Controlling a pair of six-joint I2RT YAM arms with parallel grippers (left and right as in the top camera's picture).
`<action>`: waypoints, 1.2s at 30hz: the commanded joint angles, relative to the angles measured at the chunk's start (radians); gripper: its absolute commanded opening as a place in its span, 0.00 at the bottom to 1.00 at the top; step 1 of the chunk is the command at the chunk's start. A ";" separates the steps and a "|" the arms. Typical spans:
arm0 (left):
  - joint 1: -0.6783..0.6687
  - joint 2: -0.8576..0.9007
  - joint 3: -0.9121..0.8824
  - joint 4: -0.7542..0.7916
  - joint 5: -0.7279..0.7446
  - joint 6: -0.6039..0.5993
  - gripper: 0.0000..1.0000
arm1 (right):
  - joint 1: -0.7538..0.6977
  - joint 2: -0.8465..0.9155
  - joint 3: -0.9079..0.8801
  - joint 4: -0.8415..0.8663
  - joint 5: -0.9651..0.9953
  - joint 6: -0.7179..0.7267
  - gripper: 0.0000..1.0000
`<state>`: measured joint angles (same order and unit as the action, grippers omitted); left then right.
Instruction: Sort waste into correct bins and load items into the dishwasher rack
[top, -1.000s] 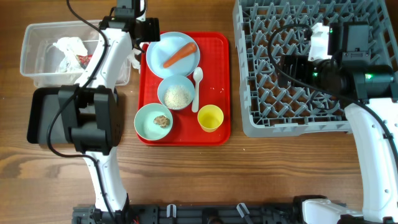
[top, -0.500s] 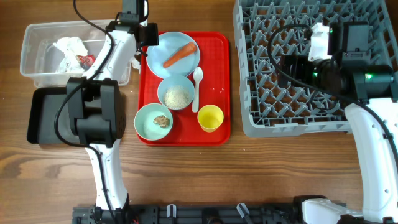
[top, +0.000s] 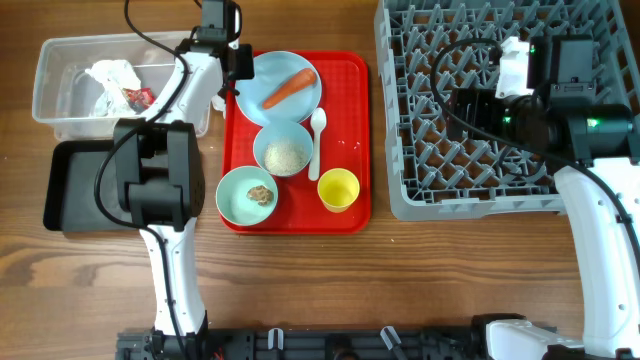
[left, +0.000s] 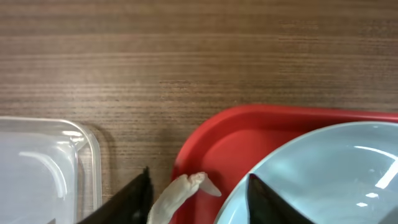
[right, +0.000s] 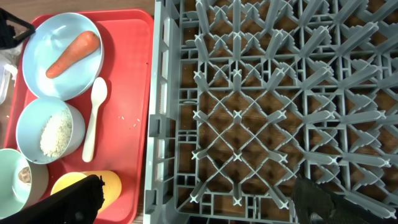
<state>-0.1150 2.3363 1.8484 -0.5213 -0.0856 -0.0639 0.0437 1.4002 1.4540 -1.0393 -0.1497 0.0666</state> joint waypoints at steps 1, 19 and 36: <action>0.002 0.009 -0.003 0.010 -0.013 0.004 0.45 | -0.004 0.008 0.014 0.005 -0.016 0.013 0.99; 0.048 0.010 -0.003 0.014 -0.012 0.004 0.32 | -0.004 0.008 0.014 0.006 -0.016 0.012 1.00; 0.043 0.022 -0.003 -0.018 0.053 0.004 0.35 | -0.004 0.008 0.014 0.006 -0.016 0.012 1.00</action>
<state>-0.0708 2.3379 1.8484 -0.5373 -0.0711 -0.0639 0.0437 1.4002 1.4540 -1.0389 -0.1497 0.0666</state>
